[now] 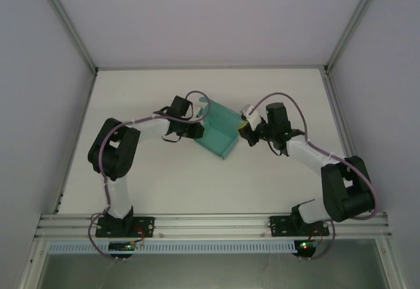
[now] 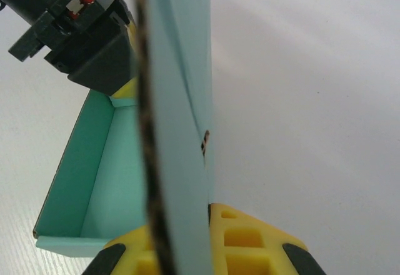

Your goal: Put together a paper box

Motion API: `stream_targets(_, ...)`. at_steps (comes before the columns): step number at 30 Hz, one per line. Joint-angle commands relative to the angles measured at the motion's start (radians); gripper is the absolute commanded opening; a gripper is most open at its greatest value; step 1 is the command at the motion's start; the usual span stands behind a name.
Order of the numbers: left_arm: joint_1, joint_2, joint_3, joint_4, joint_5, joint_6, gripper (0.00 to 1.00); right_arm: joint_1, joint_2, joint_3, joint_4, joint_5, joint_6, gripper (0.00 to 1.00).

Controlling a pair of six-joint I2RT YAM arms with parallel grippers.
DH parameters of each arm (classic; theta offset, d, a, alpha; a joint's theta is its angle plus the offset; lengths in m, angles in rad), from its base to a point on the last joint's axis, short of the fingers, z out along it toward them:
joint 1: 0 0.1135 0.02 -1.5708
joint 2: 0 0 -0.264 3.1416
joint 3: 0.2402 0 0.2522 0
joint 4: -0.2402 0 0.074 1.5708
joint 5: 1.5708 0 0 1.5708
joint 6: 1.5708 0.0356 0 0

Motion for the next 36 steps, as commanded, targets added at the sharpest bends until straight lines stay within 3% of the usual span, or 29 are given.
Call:
stream_targets(1,-0.048,0.049,0.035,-0.058,-0.178,0.023,0.19,0.020,0.002,0.033,0.006,-0.037,-0.009,0.00)
stream_targets(3,-0.073,0.065,0.045,-0.072,-0.241,0.038,0.19,0.022,0.002,0.034,0.000,-0.035,-0.009,0.00)
stream_targets(5,-0.090,0.074,0.049,-0.076,-0.306,0.041,0.04,0.023,0.003,0.038,-0.008,-0.029,-0.006,0.00)
stream_targets(10,-0.123,0.088,0.056,-0.078,-0.372,0.083,0.17,0.036,-0.003,0.044,-0.029,-0.017,-0.010,0.00)
stream_targets(12,-0.139,0.103,0.073,-0.103,-0.451,0.088,0.12,0.039,-0.004,0.046,-0.035,-0.014,-0.009,0.00)
stream_targets(15,-0.184,0.145,0.119,-0.172,-0.660,0.091,0.00,0.041,-0.009,0.046,-0.034,-0.007,-0.011,0.00)
stream_targets(24,-0.254,0.173,0.102,-0.185,-0.903,0.089,0.00,0.042,-0.009,0.042,-0.061,0.002,-0.011,0.00)
stream_targets(29,-0.249,0.137,0.089,-0.199,-0.777,0.072,0.01,0.038,-0.003,0.037,-0.047,0.000,0.003,0.00)
stream_targets(32,-0.246,0.072,0.058,-0.178,-0.669,0.054,0.26,0.031,0.000,0.037,-0.044,-0.026,0.003,0.00)
stream_targets(35,-0.225,0.003,0.038,-0.174,-0.575,0.010,0.39,0.022,0.010,0.034,-0.029,-0.056,0.002,0.00)
stream_targets(36,-0.216,-0.017,0.034,-0.172,-0.540,-0.003,0.48,0.020,0.015,0.038,-0.029,-0.066,0.001,0.00)
